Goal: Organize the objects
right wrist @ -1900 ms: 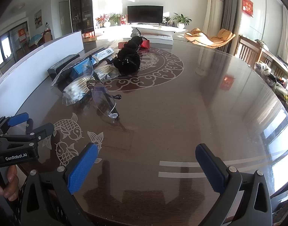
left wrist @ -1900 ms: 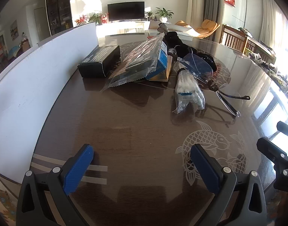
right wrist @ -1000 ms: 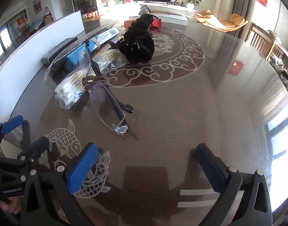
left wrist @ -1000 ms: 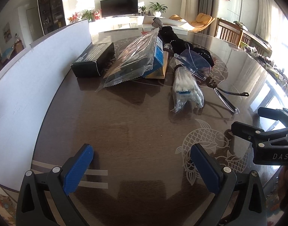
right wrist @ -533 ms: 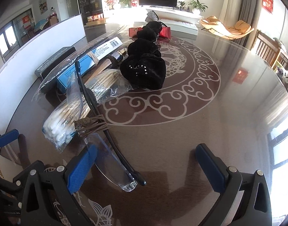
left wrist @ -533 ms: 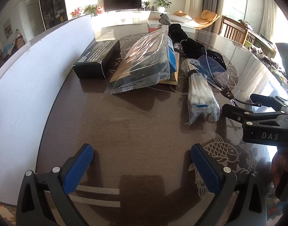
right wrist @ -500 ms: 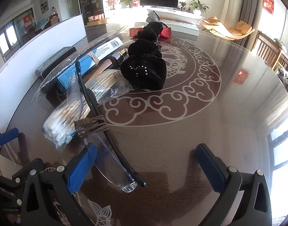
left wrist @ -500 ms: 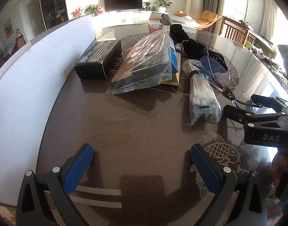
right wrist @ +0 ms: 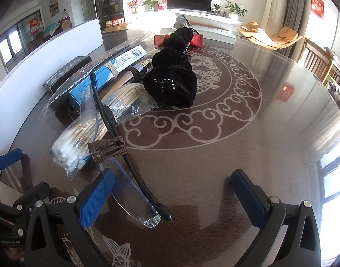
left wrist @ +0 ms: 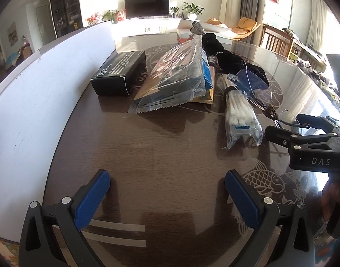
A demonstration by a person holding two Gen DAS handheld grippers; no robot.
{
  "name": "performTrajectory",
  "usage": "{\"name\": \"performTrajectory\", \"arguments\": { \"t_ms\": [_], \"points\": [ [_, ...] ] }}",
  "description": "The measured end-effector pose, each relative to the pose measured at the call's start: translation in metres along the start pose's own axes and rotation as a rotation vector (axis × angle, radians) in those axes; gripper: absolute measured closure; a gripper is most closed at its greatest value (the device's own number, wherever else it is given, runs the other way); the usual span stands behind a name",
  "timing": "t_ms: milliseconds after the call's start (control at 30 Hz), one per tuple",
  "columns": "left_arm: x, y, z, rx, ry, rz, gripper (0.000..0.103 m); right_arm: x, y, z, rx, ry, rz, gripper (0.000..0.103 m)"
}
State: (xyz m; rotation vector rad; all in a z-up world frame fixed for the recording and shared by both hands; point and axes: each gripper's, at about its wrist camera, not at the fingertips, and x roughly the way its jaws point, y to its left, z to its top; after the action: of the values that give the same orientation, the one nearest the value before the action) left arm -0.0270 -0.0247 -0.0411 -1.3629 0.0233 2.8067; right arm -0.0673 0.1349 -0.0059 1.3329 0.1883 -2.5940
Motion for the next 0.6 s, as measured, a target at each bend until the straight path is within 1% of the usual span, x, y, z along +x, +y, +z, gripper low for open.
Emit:
{"name": "performTrajectory", "arguments": {
  "t_ms": [600],
  "points": [
    [-0.0024, 0.0029, -0.0053, 0.001, -0.006, 0.0, 0.0, 0.0004, -0.0002, -0.0004, 0.0, -0.001, 0.0, 0.0]
  ]
}}
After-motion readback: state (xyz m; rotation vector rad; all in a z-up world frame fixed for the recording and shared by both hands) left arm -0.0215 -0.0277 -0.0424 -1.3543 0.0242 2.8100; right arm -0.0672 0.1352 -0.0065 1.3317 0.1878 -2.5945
